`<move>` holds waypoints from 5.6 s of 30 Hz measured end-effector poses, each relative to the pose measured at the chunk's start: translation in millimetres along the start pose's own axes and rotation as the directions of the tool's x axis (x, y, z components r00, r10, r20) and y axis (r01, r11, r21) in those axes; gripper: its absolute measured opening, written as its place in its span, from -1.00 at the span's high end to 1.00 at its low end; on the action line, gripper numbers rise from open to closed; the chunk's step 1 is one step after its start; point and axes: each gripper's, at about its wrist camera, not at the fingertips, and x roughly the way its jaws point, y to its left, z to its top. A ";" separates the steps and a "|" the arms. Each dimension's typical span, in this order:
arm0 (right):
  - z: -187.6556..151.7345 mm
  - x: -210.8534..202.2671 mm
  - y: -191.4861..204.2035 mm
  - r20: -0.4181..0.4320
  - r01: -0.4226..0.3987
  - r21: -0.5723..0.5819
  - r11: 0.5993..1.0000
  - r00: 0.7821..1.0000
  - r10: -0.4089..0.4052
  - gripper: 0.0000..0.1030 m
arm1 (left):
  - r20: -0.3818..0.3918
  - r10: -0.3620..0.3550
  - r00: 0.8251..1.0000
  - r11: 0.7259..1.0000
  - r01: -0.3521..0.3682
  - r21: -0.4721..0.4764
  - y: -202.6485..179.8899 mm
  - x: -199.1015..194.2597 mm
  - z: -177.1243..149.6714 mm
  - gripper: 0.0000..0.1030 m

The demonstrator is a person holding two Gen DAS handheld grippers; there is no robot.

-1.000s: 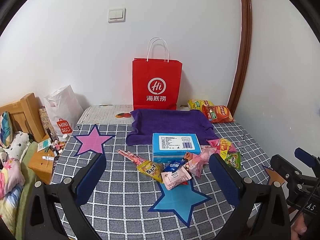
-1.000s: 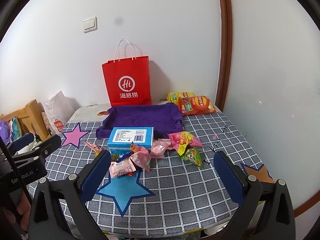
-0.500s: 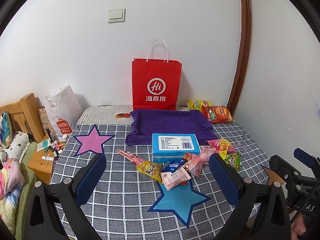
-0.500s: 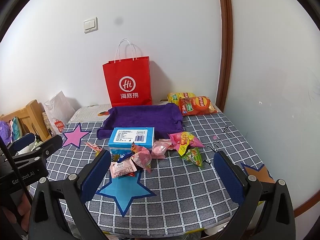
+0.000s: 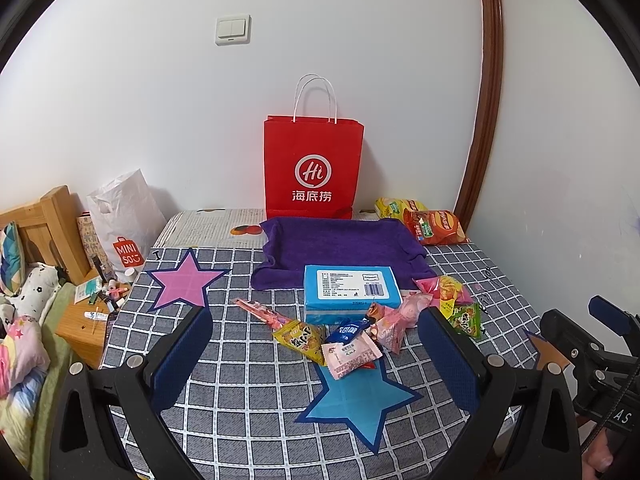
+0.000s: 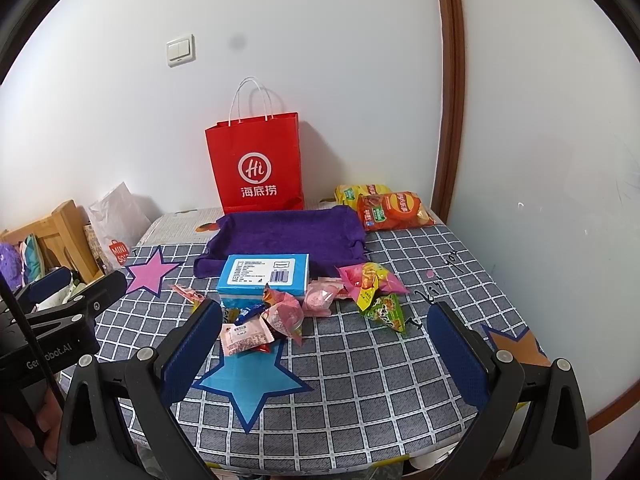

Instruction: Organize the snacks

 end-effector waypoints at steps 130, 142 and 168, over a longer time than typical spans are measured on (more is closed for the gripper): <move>-33.0 202.9 -91.9 -0.229 0.056 0.048 0.997 0.972 -0.043 0.09 | -0.394 -0.134 0.909 0.989 0.098 -0.111 53.6 233.5 -55.6 -0.19; 6.2 180.7 -62.3 -0.169 0.031 0.027 0.999 0.985 -0.026 0.09 | -0.285 -0.070 0.956 0.996 0.051 -0.073 71.4 187.1 0.5 -0.19; 120.3 272.5 -13.6 -0.162 -0.099 0.016 0.995 0.982 0.100 0.09 | -0.240 -0.041 0.970 0.999 0.034 -0.034 68.1 269.6 104.5 -0.19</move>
